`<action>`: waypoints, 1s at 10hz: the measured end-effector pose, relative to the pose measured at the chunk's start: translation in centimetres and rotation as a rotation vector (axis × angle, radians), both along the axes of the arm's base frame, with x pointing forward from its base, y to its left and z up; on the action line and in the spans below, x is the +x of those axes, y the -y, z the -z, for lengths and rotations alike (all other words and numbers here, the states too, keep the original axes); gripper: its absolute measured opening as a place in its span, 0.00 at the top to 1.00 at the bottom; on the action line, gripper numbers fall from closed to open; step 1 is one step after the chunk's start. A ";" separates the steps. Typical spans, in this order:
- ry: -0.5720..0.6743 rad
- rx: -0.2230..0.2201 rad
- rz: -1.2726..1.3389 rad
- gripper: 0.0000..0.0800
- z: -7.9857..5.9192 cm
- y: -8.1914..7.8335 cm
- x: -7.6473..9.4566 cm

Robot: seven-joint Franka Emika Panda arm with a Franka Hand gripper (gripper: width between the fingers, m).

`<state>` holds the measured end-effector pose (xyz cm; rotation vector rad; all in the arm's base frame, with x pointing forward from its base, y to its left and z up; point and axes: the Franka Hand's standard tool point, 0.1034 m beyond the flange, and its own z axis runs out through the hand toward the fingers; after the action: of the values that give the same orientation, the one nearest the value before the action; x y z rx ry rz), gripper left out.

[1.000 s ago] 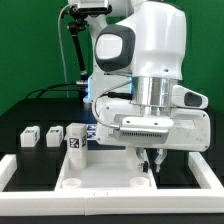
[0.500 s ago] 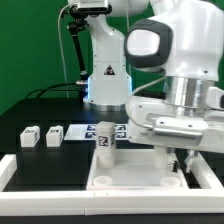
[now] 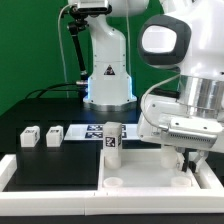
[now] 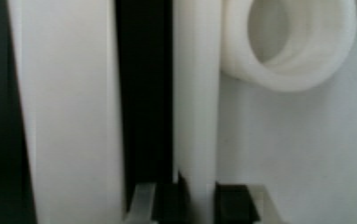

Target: Assemble square table

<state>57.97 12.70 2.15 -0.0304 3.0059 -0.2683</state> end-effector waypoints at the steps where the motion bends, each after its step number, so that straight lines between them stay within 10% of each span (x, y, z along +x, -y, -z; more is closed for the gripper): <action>1: 0.000 0.000 0.000 0.92 0.0 0.2 0.0; 4: -0.004 -0.008 0.009 0.82 0.2 0.9 -0.1; 8: -0.009 -0.035 0.041 0.22 0.1 2.8 0.1; 10: -0.009 -0.036 0.044 0.19 0.2 3.0 0.1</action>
Offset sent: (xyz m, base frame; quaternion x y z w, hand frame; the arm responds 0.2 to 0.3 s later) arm 0.0000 0.0000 0.0000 0.0000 0.0000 0.0000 1.0000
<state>58.08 9.68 2.00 0.0313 3.0132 -0.3275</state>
